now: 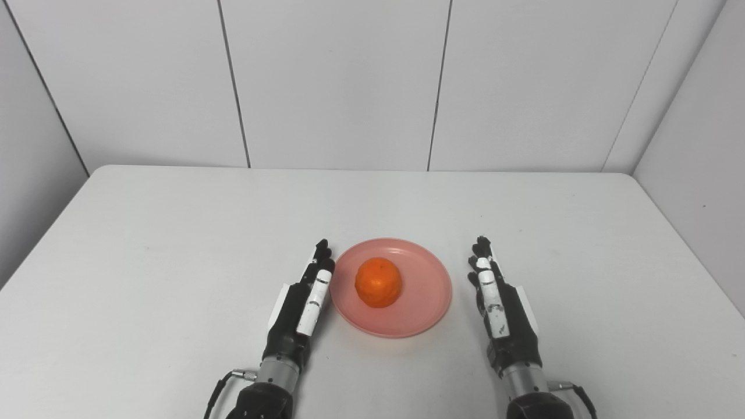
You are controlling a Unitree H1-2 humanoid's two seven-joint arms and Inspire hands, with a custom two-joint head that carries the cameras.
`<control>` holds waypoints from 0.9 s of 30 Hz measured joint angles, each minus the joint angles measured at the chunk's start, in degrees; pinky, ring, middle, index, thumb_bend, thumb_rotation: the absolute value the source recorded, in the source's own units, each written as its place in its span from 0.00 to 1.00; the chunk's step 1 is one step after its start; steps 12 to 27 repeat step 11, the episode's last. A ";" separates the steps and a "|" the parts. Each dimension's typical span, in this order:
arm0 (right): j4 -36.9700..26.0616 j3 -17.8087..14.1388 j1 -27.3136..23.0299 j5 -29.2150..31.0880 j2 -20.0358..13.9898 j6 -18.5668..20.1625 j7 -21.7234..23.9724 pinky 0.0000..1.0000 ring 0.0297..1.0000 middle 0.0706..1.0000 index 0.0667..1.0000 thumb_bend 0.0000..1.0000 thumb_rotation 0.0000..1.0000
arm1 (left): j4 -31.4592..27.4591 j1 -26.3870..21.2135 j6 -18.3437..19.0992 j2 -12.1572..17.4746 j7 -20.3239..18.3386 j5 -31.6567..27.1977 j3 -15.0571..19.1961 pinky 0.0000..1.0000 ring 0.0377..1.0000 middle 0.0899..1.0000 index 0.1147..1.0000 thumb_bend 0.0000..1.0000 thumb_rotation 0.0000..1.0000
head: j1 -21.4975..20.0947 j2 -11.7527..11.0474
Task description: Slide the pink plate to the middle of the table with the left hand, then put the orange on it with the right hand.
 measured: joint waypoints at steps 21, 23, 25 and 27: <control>0.01 -0.27 0.02 0.17 0.03 0.00 -0.33 1.00 1.00 1.00 1.00 0.25 1.00 | 0.57 0.00 -0.73 -0.35 0.34 0.09 0.24 1.00 1.00 1.00 1.00 0.57 1.00 | 0.44 0.09; 0.01 -0.27 0.02 0.17 0.03 0.00 -0.33 1.00 1.00 1.00 1.00 0.25 1.00 | 0.57 0.00 -0.73 -0.35 0.34 0.09 0.24 1.00 1.00 1.00 1.00 0.57 1.00 | 0.44 0.09; 0.01 -0.27 0.02 0.17 0.03 0.00 -0.33 1.00 1.00 1.00 1.00 0.25 1.00 | 0.57 0.00 -0.73 -0.35 0.34 0.09 0.24 1.00 1.00 1.00 1.00 0.57 1.00 | 0.44 0.09; 0.01 -0.27 0.02 0.17 0.03 0.00 -0.33 1.00 1.00 1.00 1.00 0.25 1.00 | 0.57 0.00 -0.73 -0.35 0.34 0.09 0.24 1.00 1.00 1.00 1.00 0.57 1.00 | 0.44 0.09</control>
